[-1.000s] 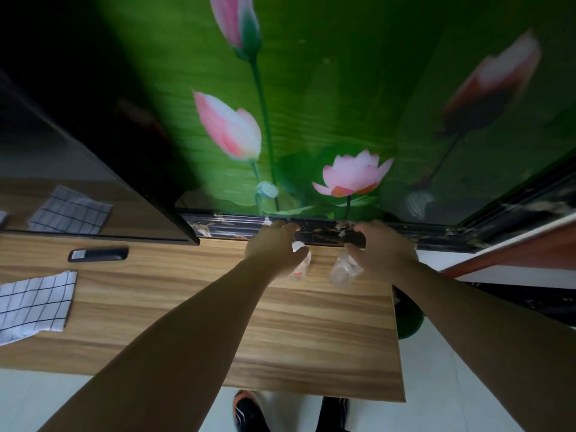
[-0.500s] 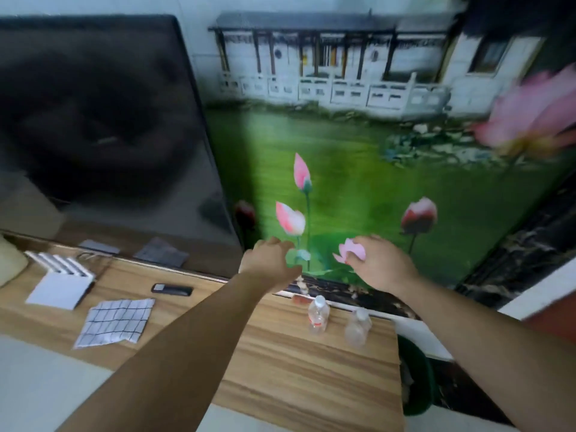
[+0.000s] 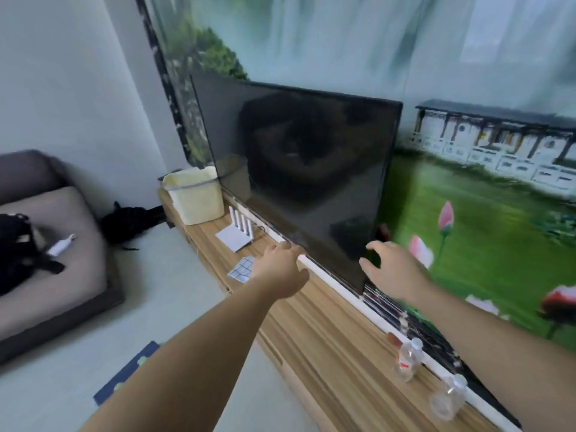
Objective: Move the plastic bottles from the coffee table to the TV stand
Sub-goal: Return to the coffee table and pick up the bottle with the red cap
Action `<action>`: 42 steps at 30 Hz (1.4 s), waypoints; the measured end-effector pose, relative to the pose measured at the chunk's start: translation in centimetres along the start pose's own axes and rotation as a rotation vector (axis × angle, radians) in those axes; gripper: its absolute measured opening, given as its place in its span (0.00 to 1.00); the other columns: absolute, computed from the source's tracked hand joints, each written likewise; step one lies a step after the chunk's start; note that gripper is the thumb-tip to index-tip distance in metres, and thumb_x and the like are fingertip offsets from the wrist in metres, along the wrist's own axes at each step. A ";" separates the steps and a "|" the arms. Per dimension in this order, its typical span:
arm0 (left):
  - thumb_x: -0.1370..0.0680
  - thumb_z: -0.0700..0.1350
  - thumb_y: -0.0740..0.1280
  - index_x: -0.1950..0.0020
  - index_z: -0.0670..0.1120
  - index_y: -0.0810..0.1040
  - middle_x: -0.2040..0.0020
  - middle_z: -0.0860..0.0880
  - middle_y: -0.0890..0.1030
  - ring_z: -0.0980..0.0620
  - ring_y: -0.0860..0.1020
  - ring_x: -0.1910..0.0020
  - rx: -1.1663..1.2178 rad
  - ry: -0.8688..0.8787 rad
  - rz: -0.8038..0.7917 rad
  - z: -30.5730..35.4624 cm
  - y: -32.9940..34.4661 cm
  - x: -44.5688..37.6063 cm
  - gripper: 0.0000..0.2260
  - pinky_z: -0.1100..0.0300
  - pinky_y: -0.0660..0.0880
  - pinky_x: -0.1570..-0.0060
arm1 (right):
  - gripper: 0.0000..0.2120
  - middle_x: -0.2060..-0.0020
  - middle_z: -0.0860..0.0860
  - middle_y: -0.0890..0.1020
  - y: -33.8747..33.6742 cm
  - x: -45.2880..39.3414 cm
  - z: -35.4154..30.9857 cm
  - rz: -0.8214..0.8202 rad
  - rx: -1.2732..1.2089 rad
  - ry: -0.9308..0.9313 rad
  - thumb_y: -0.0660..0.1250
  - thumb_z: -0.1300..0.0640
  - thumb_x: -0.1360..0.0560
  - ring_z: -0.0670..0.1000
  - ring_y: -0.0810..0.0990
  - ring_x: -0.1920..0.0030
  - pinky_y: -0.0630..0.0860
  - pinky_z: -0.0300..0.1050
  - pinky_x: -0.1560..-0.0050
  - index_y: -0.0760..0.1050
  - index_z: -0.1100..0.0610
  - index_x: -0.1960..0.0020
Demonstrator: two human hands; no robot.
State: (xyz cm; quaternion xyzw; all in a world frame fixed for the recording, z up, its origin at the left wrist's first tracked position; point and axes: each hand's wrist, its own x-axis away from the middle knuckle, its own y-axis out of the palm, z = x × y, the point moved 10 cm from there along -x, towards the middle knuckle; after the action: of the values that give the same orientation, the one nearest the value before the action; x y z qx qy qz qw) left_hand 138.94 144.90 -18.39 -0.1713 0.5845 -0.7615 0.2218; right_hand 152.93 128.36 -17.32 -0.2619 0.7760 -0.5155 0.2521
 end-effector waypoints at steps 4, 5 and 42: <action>0.24 0.55 0.63 0.29 0.55 0.69 0.30 0.50 0.71 0.45 0.68 0.32 0.028 -0.172 0.071 -10.2 -3.8 6.5 0.23 0.46 0.70 0.37 | 0.20 0.41 0.51 0.76 2.9 0.5 -11.3 -0.052 0.001 -0.159 0.59 0.43 0.25 0.55 0.77 0.46 0.78 0.52 0.51 0.70 0.49 0.36; 0.24 0.55 0.63 0.29 0.55 0.69 0.30 0.50 0.72 0.45 0.68 0.32 0.027 -0.216 0.095 -12.9 -4.7 8.4 0.23 0.47 0.69 0.38 | 0.19 0.41 0.50 0.76 3.7 0.9 -14.3 -0.070 -0.005 -0.199 0.59 0.43 0.25 0.55 0.77 0.46 0.78 0.52 0.51 0.70 0.49 0.38; 0.25 0.58 0.63 0.30 0.55 0.71 0.32 0.50 0.73 0.46 0.69 0.33 -0.082 -1.826 0.462 -33.9 -14.7 80.9 0.24 0.48 0.69 0.38 | 0.26 0.34 0.49 0.74 17.9 48.9 -74.8 -0.610 -0.180 -1.691 0.57 0.38 0.26 0.54 0.74 0.37 0.74 0.51 0.45 0.67 0.48 0.32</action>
State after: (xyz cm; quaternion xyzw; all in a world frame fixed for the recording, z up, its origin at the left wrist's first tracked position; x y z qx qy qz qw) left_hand 51.08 132.16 -12.75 -0.5892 0.2303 -0.2486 0.7335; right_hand 64.82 151.68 -14.41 -0.7666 0.2659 -0.1327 0.5693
